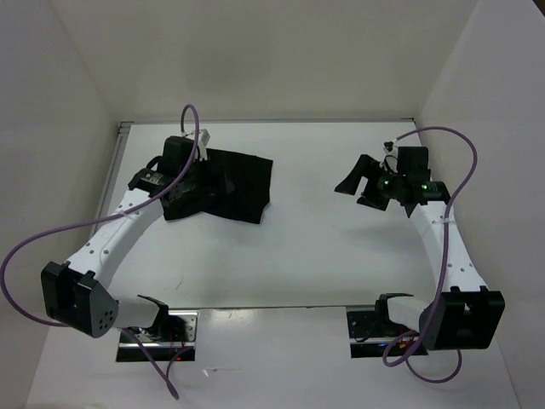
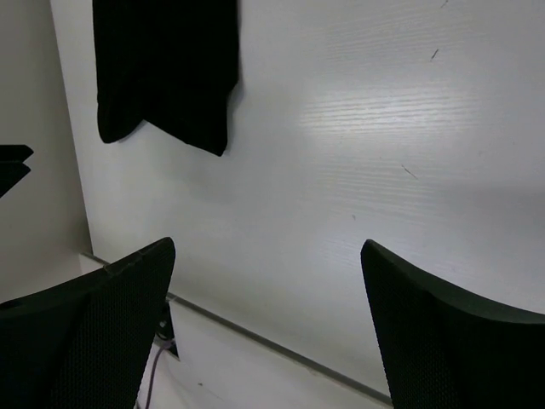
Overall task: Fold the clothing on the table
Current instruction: Grab the skirt from the pile
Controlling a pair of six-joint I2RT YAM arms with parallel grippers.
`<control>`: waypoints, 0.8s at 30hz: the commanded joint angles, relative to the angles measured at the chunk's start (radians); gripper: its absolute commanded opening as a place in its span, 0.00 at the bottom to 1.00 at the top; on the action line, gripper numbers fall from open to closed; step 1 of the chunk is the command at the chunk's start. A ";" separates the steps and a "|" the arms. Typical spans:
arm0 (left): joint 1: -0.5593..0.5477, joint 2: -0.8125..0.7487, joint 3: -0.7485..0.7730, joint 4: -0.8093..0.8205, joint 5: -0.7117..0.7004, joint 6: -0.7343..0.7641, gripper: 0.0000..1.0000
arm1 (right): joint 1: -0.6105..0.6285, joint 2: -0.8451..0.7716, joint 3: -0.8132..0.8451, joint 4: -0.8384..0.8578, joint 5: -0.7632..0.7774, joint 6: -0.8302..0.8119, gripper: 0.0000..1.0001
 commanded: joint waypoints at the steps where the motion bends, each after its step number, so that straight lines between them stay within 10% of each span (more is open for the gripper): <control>1: 0.006 -0.033 -0.006 0.014 0.003 0.012 1.00 | -0.004 -0.032 -0.029 0.047 -0.021 0.018 0.94; 10: 0.006 0.008 -0.203 0.161 0.051 -0.083 0.84 | -0.004 -0.051 -0.059 0.082 -0.075 0.038 0.94; 17: -0.048 0.102 -0.213 0.226 -0.044 -0.086 1.00 | -0.004 -0.061 -0.069 0.073 -0.084 0.038 0.94; 24: -0.066 0.295 -0.102 0.227 -0.121 -0.217 0.76 | -0.004 -0.079 -0.108 0.073 -0.084 0.029 0.94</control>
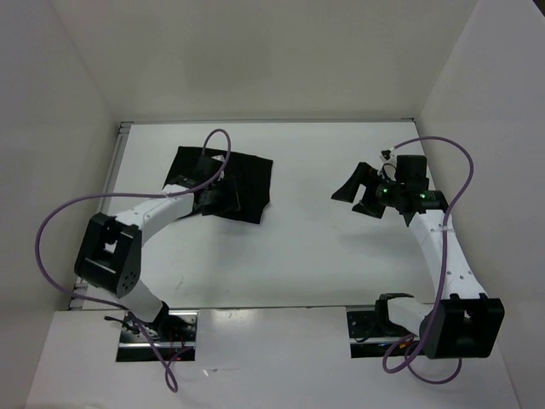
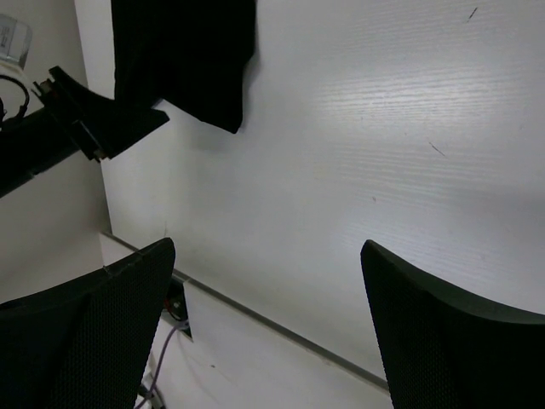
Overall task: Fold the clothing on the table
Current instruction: Grab the skirt from the pile
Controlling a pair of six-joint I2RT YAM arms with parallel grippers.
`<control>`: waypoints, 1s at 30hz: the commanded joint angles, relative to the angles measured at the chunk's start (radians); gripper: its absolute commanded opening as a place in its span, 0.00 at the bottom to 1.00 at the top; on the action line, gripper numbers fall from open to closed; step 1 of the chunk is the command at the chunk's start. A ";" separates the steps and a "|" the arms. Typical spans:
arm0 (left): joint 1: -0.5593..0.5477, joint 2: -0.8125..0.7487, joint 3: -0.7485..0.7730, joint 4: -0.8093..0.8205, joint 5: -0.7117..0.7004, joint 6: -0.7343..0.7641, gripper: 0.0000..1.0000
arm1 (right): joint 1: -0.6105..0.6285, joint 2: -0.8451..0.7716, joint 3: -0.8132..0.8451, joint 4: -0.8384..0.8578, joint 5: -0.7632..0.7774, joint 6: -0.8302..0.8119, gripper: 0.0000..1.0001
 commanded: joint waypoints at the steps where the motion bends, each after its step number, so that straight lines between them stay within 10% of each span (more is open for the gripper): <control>1: -0.011 0.069 0.072 0.047 -0.078 -0.105 0.72 | -0.004 -0.027 -0.011 0.033 -0.022 -0.004 0.94; 22: -0.039 0.282 0.159 0.033 -0.187 -0.437 0.63 | -0.004 -0.067 -0.021 0.004 -0.042 -0.063 0.94; 27: -0.039 0.313 0.150 0.062 -0.175 -0.458 0.37 | -0.004 -0.067 -0.021 -0.016 -0.033 -0.072 0.94; 30: -0.039 0.322 0.150 0.062 -0.155 -0.467 0.00 | -0.004 -0.076 -0.021 -0.025 -0.023 -0.081 0.94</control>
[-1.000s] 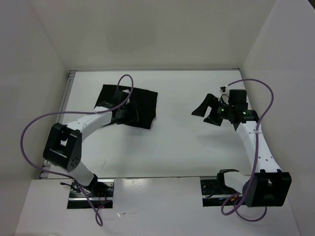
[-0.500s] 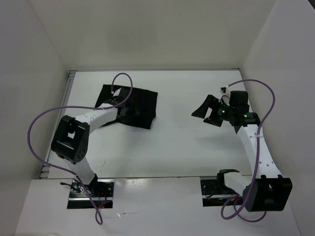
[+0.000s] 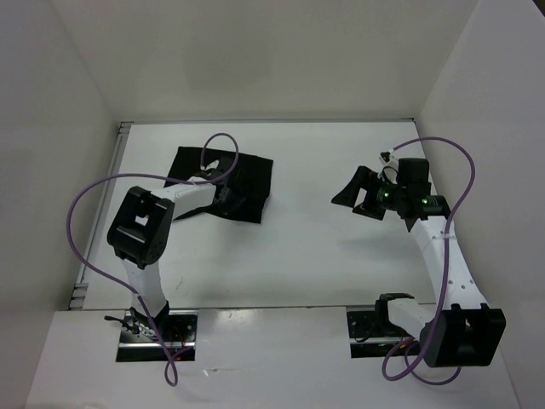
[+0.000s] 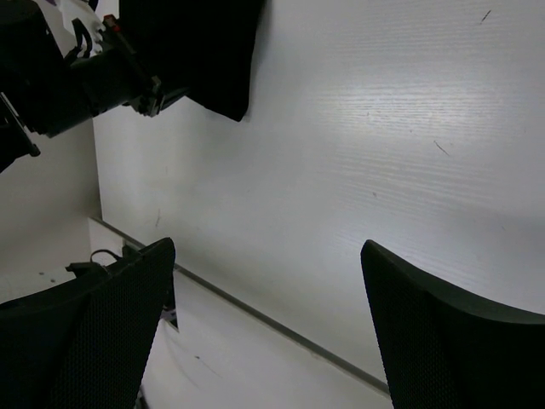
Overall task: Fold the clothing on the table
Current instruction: Grab the skirt from the pile, then move the skirt to the center of the board
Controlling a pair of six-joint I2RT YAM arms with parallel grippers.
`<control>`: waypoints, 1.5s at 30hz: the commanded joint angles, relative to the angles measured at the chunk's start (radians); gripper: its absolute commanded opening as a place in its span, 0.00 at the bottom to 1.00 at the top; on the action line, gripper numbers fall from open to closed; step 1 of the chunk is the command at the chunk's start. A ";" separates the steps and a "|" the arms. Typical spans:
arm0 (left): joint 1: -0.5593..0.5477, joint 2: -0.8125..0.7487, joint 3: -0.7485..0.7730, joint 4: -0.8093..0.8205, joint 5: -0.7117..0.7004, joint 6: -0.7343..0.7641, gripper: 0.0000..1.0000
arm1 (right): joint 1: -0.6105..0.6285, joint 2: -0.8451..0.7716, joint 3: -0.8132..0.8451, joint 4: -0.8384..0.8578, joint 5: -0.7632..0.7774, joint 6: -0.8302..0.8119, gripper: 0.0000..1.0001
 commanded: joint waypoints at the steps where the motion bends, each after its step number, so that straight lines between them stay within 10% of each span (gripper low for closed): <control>1: -0.002 0.017 0.016 0.012 0.022 -0.021 0.00 | -0.004 -0.026 0.000 -0.016 0.004 -0.028 0.94; 8: -0.036 -0.129 0.194 -0.034 0.033 0.129 0.00 | -0.004 -0.036 -0.010 0.003 -0.007 -0.028 0.94; 17: -0.212 0.167 1.085 -0.305 0.436 0.471 0.00 | -0.004 -0.027 0.029 0.046 0.013 -0.028 0.94; 23: -0.249 0.163 1.329 -0.399 0.473 0.522 0.00 | -0.023 -0.094 0.039 0.066 0.054 -0.005 0.94; 27: -0.182 0.020 1.051 -0.343 0.365 0.490 0.00 | -0.023 -0.114 0.039 0.066 0.063 -0.005 0.94; 33: -0.024 -0.310 0.214 -0.114 0.297 0.363 0.00 | -0.023 -0.125 0.019 0.066 0.062 -0.005 0.94; 45: -0.019 -0.309 -0.206 -0.068 0.301 0.241 0.00 | -0.023 -0.040 -0.003 -0.022 0.054 -0.016 0.94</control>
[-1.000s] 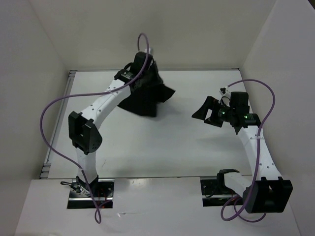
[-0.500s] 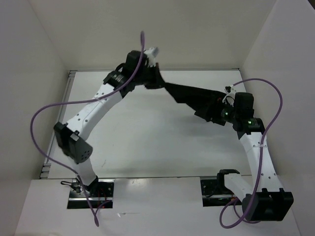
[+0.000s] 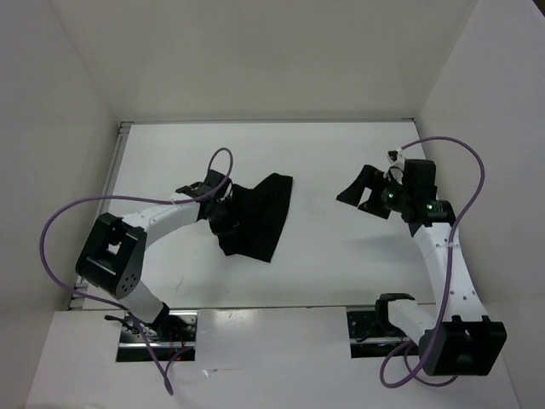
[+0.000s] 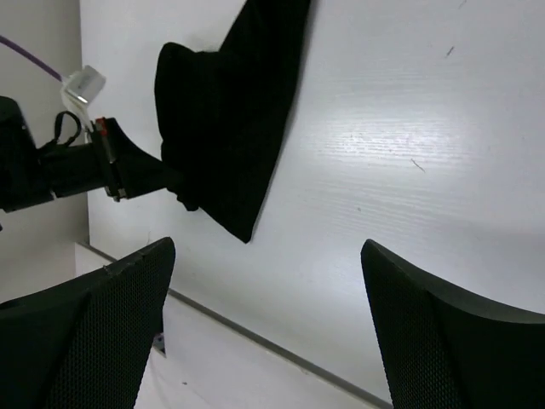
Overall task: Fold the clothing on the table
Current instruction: Move the skirt to the center of the board
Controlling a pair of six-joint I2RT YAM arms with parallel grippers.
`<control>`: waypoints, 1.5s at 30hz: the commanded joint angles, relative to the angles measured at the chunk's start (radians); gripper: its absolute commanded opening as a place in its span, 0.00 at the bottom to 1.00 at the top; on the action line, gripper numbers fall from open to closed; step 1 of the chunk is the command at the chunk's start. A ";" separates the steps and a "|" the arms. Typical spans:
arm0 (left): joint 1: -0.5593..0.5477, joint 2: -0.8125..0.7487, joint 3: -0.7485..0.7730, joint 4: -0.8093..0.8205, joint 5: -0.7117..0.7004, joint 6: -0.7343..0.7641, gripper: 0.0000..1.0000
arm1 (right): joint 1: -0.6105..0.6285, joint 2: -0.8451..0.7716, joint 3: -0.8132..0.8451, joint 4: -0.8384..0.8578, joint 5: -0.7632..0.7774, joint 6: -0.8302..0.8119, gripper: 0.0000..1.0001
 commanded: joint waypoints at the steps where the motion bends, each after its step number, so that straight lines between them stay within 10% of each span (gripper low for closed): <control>1: -0.006 -0.028 0.010 0.077 0.013 -0.037 0.00 | 0.017 0.054 -0.015 -0.032 -0.020 -0.011 0.94; 10: 0.119 0.064 0.159 0.065 0.037 -0.012 0.00 | 0.115 0.101 0.087 -0.062 0.074 0.025 0.94; 17: 0.222 0.397 0.839 -0.051 0.103 0.013 0.00 | 0.106 0.047 0.087 -0.052 0.064 0.046 0.94; 24: 0.035 0.653 1.378 -0.116 0.320 0.008 0.00 | 0.075 0.028 0.115 -0.072 0.100 0.045 0.94; 28: -0.038 0.487 1.163 -0.072 0.330 0.029 0.00 | 0.064 0.009 0.124 -0.081 0.136 0.035 0.94; 35: 0.061 -0.044 0.238 0.122 0.211 -0.112 0.00 | 0.045 0.018 0.113 -0.091 0.127 0.026 0.94; 45: 0.152 -0.068 0.334 0.047 0.185 -0.055 0.00 | 0.045 0.076 0.093 -0.060 0.069 0.014 0.94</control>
